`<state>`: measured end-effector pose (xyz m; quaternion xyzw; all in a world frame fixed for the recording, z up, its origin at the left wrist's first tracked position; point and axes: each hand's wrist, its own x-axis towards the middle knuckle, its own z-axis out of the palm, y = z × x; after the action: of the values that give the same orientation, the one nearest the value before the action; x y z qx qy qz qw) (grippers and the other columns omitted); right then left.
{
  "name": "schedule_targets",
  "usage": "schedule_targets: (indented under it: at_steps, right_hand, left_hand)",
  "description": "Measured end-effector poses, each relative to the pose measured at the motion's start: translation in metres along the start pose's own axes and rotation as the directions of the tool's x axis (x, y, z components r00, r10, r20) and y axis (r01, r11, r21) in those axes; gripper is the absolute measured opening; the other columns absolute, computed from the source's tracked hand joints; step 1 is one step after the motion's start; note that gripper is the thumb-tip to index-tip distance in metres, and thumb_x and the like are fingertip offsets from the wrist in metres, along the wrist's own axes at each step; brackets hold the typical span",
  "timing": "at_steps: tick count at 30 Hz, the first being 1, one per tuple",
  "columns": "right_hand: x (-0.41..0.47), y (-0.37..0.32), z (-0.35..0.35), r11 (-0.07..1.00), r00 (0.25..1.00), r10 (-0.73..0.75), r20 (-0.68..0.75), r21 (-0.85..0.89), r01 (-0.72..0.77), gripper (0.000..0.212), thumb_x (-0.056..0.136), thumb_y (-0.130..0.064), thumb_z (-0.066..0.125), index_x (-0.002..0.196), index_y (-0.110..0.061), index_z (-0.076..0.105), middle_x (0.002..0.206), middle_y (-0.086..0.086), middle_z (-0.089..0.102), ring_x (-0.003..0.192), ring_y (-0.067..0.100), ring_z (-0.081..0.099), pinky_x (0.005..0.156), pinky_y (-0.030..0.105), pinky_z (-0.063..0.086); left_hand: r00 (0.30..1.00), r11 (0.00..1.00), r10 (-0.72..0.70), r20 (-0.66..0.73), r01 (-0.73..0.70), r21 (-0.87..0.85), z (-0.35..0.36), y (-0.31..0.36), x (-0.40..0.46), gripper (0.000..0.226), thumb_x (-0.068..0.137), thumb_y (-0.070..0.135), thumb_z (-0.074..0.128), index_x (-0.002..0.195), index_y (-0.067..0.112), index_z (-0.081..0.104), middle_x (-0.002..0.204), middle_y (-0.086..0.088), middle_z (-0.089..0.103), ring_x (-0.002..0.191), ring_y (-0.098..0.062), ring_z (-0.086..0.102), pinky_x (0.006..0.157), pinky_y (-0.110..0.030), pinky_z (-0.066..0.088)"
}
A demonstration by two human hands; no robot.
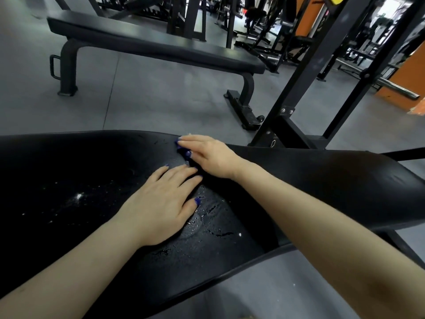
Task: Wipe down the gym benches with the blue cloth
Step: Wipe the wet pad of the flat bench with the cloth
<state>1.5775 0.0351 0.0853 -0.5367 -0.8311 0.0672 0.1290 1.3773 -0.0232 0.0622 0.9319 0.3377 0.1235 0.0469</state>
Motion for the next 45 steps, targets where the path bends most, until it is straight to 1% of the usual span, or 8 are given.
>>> schedule_targets:
  at_steps: [11,16,21,29,32,36,39,45]
  right_hand:
    - [-0.061,0.045,-0.02,0.904,0.9,0.418,-0.127,-0.039,-0.425,0.039,0.1,-0.013,0.043,0.137,-0.007,0.052,0.149,0.007,0.044,0.141,0.023,0.036,0.116,0.028,0.024]
    - [-0.155,-0.012,-0.022,0.934,0.926,0.349,-0.143,-0.026,-0.356,0.039,0.099,-0.014,0.047,0.138,-0.006,0.052,0.147,0.007,0.046,0.14,0.02,0.036,0.109,0.001,0.006]
    - [-0.193,-0.019,-0.034,0.955,0.955,0.295,-0.038,-0.024,-0.296,0.046,0.098,-0.027,0.042,0.142,-0.015,0.049,0.149,-0.008,0.04,0.14,0.002,0.028,0.114,0.009,0.012]
    - [-0.075,0.019,-0.008,0.812,0.805,0.55,-0.222,-0.082,-0.578,0.032,0.1,-0.02,0.042,0.117,0.001,0.058,0.132,0.017,0.053,0.126,0.033,0.045,0.107,0.032,0.027]
    - [-0.087,-0.01,0.0,0.889,0.882,0.415,-0.223,-0.109,-0.446,0.033,0.099,-0.02,0.042,0.121,0.0,0.058,0.132,0.016,0.054,0.127,0.033,0.045,0.11,0.033,0.029]
    - [-0.15,-0.012,-0.026,0.96,0.96,0.276,-0.035,-0.036,-0.278,0.042,0.101,-0.024,0.044,0.141,-0.01,0.048,0.149,0.002,0.042,0.14,0.014,0.033,0.113,0.008,0.012]
    - [-0.177,0.019,-0.044,0.891,0.888,0.45,-0.092,-0.017,-0.453,0.041,0.102,-0.021,0.044,0.142,-0.011,0.048,0.151,0.002,0.04,0.143,0.016,0.031,0.111,0.005,0.009]
    - [-0.16,0.016,-0.013,0.733,0.714,0.619,-0.328,-0.087,-0.675,0.038,0.1,-0.022,0.036,0.12,0.0,0.06,0.128,0.016,0.057,0.128,0.033,0.047,0.116,0.037,0.028]
  left_hand:
    - [1.0,1.0,-0.003,0.024,0.002,0.005,-0.002,0.0,0.0,0.067,0.091,0.054,0.01,0.149,0.027,0.032,0.155,0.01,0.028,0.145,-0.009,0.021,0.12,-0.041,0.015]
    - [1.0,1.0,0.003,0.021,-0.003,0.012,0.001,0.0,0.001,0.07,0.09,0.054,0.008,0.149,0.026,0.032,0.156,0.009,0.027,0.146,-0.01,0.018,0.12,-0.042,0.015]
    - [1.0,1.0,0.007,0.021,-0.007,0.02,0.003,-0.001,0.003,0.068,0.091,0.054,0.01,0.148,0.025,0.033,0.155,0.008,0.028,0.146,-0.011,0.019,0.119,-0.044,0.018]
    - [1.0,1.0,-0.005,0.022,0.005,0.005,0.0,0.0,0.002,0.071,0.088,0.056,0.007,0.149,0.028,0.032,0.156,0.011,0.026,0.145,-0.008,0.017,0.12,-0.038,0.013]
    - [0.999,1.0,-0.007,0.032,0.008,-0.015,-0.002,0.001,0.003,0.073,0.087,0.057,0.006,0.148,0.028,0.033,0.156,0.011,0.027,0.145,-0.007,0.019,0.12,-0.038,0.013]
    - [0.999,1.0,-0.01,0.045,0.01,-0.001,-0.003,0.001,0.002,0.074,0.087,0.059,0.004,0.149,0.029,0.031,0.156,0.012,0.025,0.145,-0.007,0.018,0.121,-0.037,0.013]
    - [0.999,1.0,-0.007,0.044,0.007,0.0,-0.004,0.002,0.002,0.073,0.087,0.058,0.006,0.148,0.028,0.033,0.155,0.011,0.028,0.145,-0.008,0.02,0.12,-0.038,0.014]
    - [0.997,1.0,-0.008,0.074,0.009,-0.008,-0.012,0.004,0.001,0.078,0.086,0.06,0.005,0.148,0.024,0.034,0.157,0.007,0.026,0.146,-0.011,0.017,0.121,-0.039,0.013]
